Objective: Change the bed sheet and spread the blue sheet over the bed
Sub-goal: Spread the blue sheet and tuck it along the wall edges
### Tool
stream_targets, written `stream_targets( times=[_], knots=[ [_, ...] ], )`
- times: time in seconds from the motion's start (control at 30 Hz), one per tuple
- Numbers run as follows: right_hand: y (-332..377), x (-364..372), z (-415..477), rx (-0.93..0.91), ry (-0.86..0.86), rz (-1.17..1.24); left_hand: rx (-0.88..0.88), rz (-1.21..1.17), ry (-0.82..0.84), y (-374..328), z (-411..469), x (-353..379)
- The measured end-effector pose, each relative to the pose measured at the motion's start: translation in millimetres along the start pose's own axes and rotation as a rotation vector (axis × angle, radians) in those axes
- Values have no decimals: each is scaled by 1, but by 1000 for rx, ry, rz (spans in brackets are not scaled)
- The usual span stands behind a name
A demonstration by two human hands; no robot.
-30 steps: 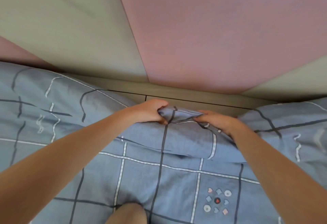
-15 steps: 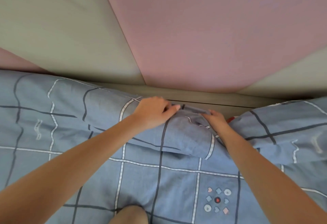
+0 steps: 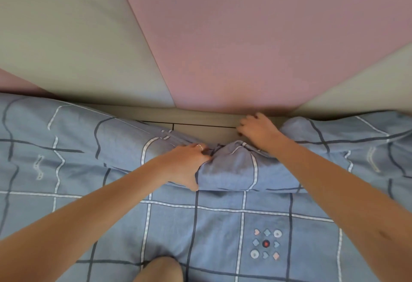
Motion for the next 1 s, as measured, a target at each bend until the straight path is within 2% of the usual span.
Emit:
stream_targets(
  times=[0.03,0.07,0.1,0.13,0.17,0.2,0.23,0.27,0.33,0.37,0.43,0.5,0.57,0.67,0.77,0.83,0.9,0.97,1.0],
  knots=[
    [0,-11,2,19,-99,-4,-7,-19,32,1,2,0],
    [4,-24,4,47,-144,99,-7,-37,63,0,5,0],
    [9,-33,8,78,-110,298,-10,-45,98,0,7,0],
    [18,-39,9,95,46,557,-9,-54,121,0,9,0],
    [32,-41,8,99,283,770,-10,-55,141,-1,10,-1],
    [48,-40,5,109,490,882,-12,-56,148,-1,11,-2],
    [60,-32,3,148,631,890,-13,-51,153,-2,10,-4],
    [66,-22,0,212,699,860,-11,-54,144,-2,10,-3],
    [64,-3,4,296,716,841,-23,-39,96,0,8,-8],
    [57,0,8,310,759,844,-31,-4,38,2,7,-14],
    [40,-6,11,342,881,805,18,142,-231,11,3,-28],
    [24,-18,17,381,911,775,22,255,-493,23,0,-39],
    [13,-17,26,417,887,775,-66,244,-591,41,2,-41],
    [4,-20,32,453,839,765,-237,151,-508,55,15,-34],
    [-18,-29,46,463,483,757,-327,143,-458,68,39,-29],
    [-23,-32,47,443,346,727,-368,115,-435,77,55,-26],
    [-14,-31,38,352,206,553,-403,117,-377,81,65,-21],
    [3,-31,21,241,-95,325,-428,138,-363,83,71,-14],
    [9,-28,11,186,-193,273,-433,147,-386,83,72,-12]
  ],
)
Point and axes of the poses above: each hand's wrist, its own z-axis towards the middle knuckle, its own x-axis out of the palm, y = z × x, the point moved 3 cm from there along z, towards the middle knuckle, and after that the axes turned 10 degrees about -y, right-handed, at the moved point
